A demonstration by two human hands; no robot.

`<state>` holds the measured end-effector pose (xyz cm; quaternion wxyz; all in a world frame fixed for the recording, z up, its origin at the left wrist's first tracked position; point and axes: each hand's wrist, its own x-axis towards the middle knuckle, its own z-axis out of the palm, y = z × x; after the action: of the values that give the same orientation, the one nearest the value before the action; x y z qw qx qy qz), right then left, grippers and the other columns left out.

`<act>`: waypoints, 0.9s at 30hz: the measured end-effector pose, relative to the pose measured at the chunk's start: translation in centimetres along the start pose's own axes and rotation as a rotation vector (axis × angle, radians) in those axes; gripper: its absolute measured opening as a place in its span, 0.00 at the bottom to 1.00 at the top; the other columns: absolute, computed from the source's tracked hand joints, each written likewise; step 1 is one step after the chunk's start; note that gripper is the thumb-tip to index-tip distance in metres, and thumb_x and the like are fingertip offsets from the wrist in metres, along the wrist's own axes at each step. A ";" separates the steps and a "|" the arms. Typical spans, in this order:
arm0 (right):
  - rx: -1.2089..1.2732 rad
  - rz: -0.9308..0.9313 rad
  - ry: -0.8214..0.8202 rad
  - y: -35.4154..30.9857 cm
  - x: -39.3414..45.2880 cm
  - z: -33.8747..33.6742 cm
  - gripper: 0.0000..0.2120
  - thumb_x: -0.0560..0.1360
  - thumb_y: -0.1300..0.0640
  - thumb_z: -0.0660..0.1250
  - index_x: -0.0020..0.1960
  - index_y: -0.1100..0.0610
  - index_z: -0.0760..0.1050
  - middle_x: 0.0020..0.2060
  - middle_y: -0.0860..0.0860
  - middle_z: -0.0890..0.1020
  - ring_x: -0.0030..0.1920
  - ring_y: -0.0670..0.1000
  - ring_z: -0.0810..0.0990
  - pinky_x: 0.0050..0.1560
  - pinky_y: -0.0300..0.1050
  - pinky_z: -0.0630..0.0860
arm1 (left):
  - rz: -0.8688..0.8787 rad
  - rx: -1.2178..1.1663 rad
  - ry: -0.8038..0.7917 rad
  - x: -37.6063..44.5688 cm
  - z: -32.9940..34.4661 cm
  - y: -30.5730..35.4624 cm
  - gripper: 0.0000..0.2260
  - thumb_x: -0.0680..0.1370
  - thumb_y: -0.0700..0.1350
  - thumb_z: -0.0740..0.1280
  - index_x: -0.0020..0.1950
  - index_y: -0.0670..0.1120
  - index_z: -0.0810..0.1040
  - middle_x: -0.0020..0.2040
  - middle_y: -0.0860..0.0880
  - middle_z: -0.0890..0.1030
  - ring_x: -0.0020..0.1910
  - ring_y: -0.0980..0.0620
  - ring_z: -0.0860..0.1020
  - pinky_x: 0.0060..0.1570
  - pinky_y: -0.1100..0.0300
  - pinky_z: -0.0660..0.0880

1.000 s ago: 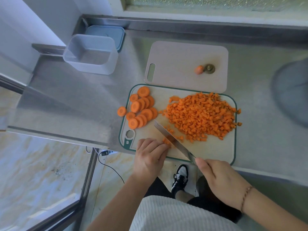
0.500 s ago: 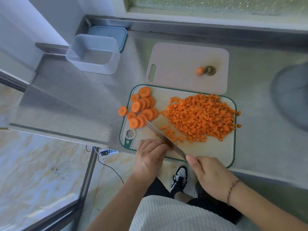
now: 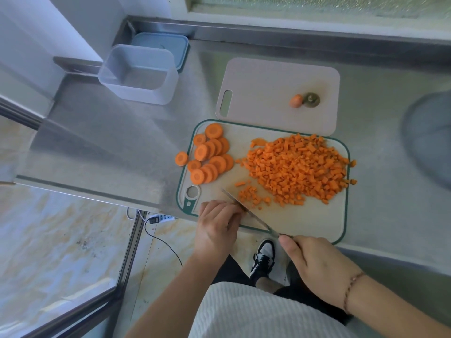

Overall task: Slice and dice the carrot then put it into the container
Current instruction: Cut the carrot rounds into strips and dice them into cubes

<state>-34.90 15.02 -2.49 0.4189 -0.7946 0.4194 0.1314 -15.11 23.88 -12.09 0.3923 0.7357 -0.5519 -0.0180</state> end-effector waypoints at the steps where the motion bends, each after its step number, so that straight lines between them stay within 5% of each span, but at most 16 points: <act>1: -0.021 0.003 0.000 -0.3 0.4 0.1 0.33 0.75 0.32 0.39 0.35 0.54 0.71 0.28 0.52 0.76 0.30 0.50 0.76 0.38 0.49 0.75 | -0.007 -0.003 0.000 0.0 0.1 0.0 0.04 0.72 0.33 0.75 0.40 0.41 0.84 0.39 0.51 0.83 0.41 0.50 0.80 0.44 0.51 0.74; 11: 0.142 0.083 0.095 1.4 -0.4 -1.8 0.28 0.71 0.32 0.45 0.29 0.54 0.63 0.22 0.49 0.67 0.25 0.46 0.68 0.32 0.42 0.67 | 0.044 -0.020 -0.030 1.6 0.2 -0.1 0.05 0.75 0.41 0.75 0.40 0.45 0.82 0.38 0.53 0.81 0.41 0.50 0.78 0.44 0.51 0.73; 15: 0.157 0.109 0.137 2.4 -1.0 -2.1 0.33 0.71 0.26 0.42 0.28 0.53 0.62 0.21 0.50 0.67 0.24 0.46 0.68 0.29 0.40 0.65 | 0.047 -0.025 0.022 4.2 0.1 -1.2 0.05 0.77 0.42 0.70 0.45 0.40 0.83 0.43 0.46 0.82 0.45 0.48 0.77 0.48 0.54 0.72; 19: 0.173 0.105 0.177 2.4 -0.9 -2.2 0.39 0.64 0.19 0.38 0.28 0.53 0.62 0.21 0.49 0.68 0.24 0.47 0.68 0.28 0.40 0.64 | 0.077 0.076 -0.131 5.9 0.5 -2.4 0.09 0.75 0.43 0.69 0.53 0.42 0.84 0.48 0.47 0.84 0.49 0.46 0.78 0.50 0.53 0.73; 27: 0.187 0.067 0.125 0.7 -1.4 -1.5 0.28 0.71 0.32 0.46 0.29 0.54 0.65 0.23 0.48 0.73 0.28 0.46 0.72 0.33 0.43 0.67 | 0.073 0.061 -0.110 4.0 0.0 -1.3 0.05 0.74 0.39 0.71 0.49 0.45 0.79 0.38 0.49 0.80 0.41 0.48 0.77 0.44 0.51 0.74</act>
<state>-36.51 14.42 -1.12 0.4597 -0.7442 0.4815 0.0557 -12.50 20.66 -11.20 0.3390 0.7246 -0.5994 -0.0273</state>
